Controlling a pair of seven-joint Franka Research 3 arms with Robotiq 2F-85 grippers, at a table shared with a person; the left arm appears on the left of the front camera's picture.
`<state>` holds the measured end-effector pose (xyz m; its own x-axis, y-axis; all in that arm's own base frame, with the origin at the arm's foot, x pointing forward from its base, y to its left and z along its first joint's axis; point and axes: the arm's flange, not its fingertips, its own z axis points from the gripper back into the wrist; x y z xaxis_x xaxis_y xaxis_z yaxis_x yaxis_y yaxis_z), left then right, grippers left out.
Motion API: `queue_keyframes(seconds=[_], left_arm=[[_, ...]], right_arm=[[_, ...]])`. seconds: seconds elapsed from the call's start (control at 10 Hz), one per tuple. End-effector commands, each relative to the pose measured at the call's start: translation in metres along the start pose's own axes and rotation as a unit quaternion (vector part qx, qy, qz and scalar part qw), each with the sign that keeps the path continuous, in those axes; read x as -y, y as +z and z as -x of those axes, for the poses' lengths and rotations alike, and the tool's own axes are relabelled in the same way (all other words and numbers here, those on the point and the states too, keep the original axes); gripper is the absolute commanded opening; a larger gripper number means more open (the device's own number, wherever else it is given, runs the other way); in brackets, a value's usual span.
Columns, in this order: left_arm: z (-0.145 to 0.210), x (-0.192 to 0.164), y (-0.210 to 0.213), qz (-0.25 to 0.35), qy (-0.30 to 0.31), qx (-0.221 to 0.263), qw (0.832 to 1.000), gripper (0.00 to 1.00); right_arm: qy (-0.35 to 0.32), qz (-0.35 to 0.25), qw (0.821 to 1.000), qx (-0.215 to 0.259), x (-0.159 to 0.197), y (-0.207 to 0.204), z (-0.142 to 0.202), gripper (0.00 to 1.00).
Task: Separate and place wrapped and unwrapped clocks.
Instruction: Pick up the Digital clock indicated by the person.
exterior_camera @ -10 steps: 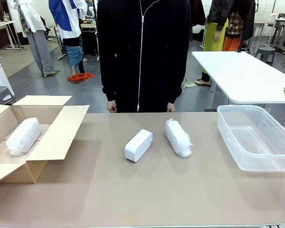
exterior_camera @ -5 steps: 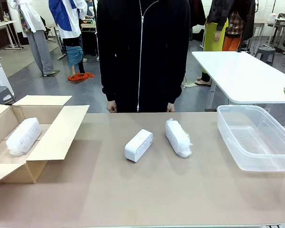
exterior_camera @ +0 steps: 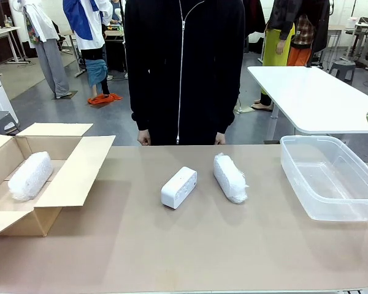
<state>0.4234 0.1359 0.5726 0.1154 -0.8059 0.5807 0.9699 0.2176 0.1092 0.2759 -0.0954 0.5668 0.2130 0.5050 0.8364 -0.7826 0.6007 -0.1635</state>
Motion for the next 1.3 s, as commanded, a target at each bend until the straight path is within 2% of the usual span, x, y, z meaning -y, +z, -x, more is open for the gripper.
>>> queue_keyframes(seconds=[0.0,0.1,1.2], left_arm=[[-0.0022,-0.0012,0.0033,-0.003,-0.001,-0.027,1.0,1.0],[0.0,0.0,0.0,0.0,0.0,0.0,1.0,1.0],[0.0,0.0,0.0,0.0,0.0,0.0,1.0,1.0]], right_arm=[[0.004,-0.01,1.0,0.011,0.0015,-0.0028,0.0,1.0],[0.004,-0.01,1.0,0.011,0.0015,-0.0028,0.0,1.0],[0.004,-0.01,1.0,0.011,0.0015,-0.0028,0.0,1.0]])
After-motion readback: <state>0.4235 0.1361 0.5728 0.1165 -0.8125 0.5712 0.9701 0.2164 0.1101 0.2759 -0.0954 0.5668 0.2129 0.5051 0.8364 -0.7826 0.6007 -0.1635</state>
